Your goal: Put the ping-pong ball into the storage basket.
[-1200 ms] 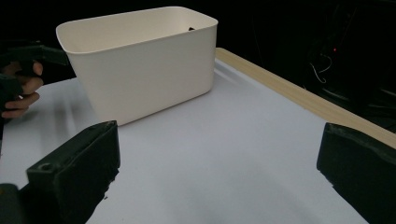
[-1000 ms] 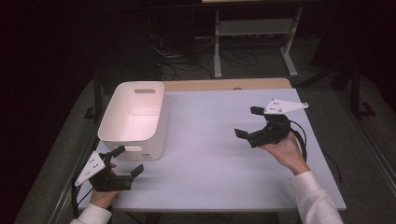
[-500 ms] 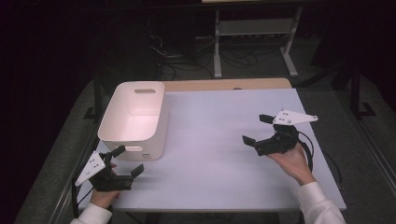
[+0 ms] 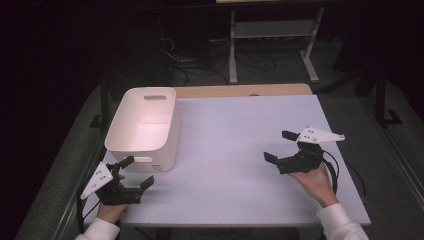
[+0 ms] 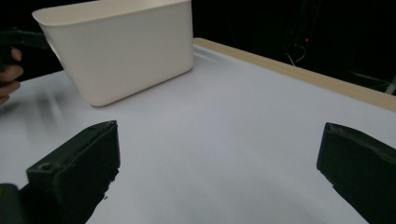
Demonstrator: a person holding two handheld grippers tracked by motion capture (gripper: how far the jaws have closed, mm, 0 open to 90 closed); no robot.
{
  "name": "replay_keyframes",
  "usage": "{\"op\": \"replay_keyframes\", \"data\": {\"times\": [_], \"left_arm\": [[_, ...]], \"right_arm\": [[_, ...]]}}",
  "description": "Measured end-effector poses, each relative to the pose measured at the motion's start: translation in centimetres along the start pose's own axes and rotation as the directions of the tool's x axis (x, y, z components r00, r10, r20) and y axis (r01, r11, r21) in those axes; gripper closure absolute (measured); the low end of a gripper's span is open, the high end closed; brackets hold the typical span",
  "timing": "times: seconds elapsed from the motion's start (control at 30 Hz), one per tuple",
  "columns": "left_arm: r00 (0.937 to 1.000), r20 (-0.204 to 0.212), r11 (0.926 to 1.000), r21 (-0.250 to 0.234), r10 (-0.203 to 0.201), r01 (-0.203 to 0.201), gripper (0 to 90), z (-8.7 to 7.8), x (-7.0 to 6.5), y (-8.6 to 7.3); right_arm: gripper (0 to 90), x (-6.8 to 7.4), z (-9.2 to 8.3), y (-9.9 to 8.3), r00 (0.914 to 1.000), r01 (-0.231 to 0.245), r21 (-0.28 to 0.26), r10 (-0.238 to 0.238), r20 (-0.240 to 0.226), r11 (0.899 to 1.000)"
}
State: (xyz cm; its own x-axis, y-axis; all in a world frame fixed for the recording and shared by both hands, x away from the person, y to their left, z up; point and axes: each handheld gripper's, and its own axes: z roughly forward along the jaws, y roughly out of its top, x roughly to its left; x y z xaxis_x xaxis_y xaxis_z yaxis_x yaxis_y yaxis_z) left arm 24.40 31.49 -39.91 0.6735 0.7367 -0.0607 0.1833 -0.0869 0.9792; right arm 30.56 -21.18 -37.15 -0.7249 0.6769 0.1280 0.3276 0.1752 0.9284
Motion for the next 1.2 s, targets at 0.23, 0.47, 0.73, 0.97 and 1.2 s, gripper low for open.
{"op": "replay_keyframes", "data": {"times": [0.23, 0.47, 0.73, 0.97, 1.2], "left_arm": [[1.0, 0.001, 1.0, 0.0, 0.004, -0.004, 0.0, 0.0, 0.0, 0.0], [1.0, 0.002, 1.0, -0.002, 0.003, -0.003, 0.0, 0.0, 0.0, 0.0], [1.0, 0.003, 1.0, -0.001, 0.005, -0.005, 0.0, 0.0, 0.0, 0.0], [1.0, 0.004, 1.0, -0.002, 0.005, -0.005, 0.0, 0.0, 0.0, 0.0], [1.0, 0.006, 1.0, 0.001, 0.007, -0.007, 0.0, 0.0, 0.0, 0.0]], "right_arm": [[0.0, 0.1, -0.3, -1.1, 0.9996, 0.007, 0.005, -0.008, 0.026, 1.0], [0.0, 0.2, -0.8, -1.8, 0.9985, 0.011, -0.001, -0.011, 0.054, 1.0], [0.0, 0.1, -1.6, -3.0, 0.9968, 0.014, -0.005, -0.014, 0.079, 1.0], [0.0, 0.1, -2.3, -3.8, 0.995, 0.011, -0.025, -0.008, 0.1, 1.0], [0.0, -0.1, -2.8, -4.4, 0.9925, 0.006, -0.032, -0.002, 0.122, 0.999]]}}
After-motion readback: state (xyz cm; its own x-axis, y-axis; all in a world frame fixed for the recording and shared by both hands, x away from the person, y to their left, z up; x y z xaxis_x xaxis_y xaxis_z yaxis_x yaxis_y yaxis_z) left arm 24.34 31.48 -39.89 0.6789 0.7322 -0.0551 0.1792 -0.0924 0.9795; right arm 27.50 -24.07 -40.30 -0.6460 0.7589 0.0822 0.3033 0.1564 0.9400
